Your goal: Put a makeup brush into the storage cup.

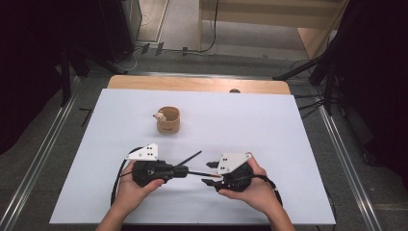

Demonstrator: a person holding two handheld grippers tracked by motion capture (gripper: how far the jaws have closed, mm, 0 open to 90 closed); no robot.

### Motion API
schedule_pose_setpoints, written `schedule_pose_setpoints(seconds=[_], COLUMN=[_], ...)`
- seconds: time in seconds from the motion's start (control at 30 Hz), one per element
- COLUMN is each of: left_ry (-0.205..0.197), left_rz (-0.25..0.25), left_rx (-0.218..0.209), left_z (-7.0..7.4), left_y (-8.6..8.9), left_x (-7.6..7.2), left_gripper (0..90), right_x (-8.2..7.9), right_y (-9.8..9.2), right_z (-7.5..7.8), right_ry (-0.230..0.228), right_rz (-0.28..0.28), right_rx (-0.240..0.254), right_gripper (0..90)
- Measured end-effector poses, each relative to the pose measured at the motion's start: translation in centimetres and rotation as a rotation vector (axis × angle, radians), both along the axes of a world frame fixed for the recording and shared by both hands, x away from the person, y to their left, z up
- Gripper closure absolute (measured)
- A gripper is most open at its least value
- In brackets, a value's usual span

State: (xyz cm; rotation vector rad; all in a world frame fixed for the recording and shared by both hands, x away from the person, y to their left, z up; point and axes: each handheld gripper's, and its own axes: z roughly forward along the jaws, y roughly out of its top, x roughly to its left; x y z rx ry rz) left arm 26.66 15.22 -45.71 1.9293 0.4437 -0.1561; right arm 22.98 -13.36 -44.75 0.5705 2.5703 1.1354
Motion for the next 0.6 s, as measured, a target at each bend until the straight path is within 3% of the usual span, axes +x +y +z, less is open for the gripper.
schedule_pose_setpoints(seconds=[0.07,0.17,0.33,0.43,0.6], left_ry=[-0.015,-0.044,-0.085,-0.104,-0.133], left_rz=[0.032,0.077,0.121,0.164,0.225], left_rx=[-0.006,-0.010,-0.010,-0.024,-0.043], left_z=[0.1,0.3,0.6,0.7,0.9], left_y=[0.2,0.5,0.8,1.0,1.5], left_x=[-0.1,-0.1,-0.3,-0.4,-0.5], left_gripper=[86.0,86.0,86.0,86.1,86.1], right_x=[0.3,0.5,0.5,0.7,0.9], right_y=[-0.1,-0.3,-0.8,-1.0,-1.1], right_z=[0.0,0.1,0.2,0.0,-0.3], right_ry=[-0.009,-0.005,-0.004,0.031,0.086], right_rz=[-0.089,-0.178,-0.269,-0.306,-0.364], right_rx=[0.030,0.104,0.231,0.296,0.363], right_gripper=[14.4,0.0,0.0,0.0,0.0])
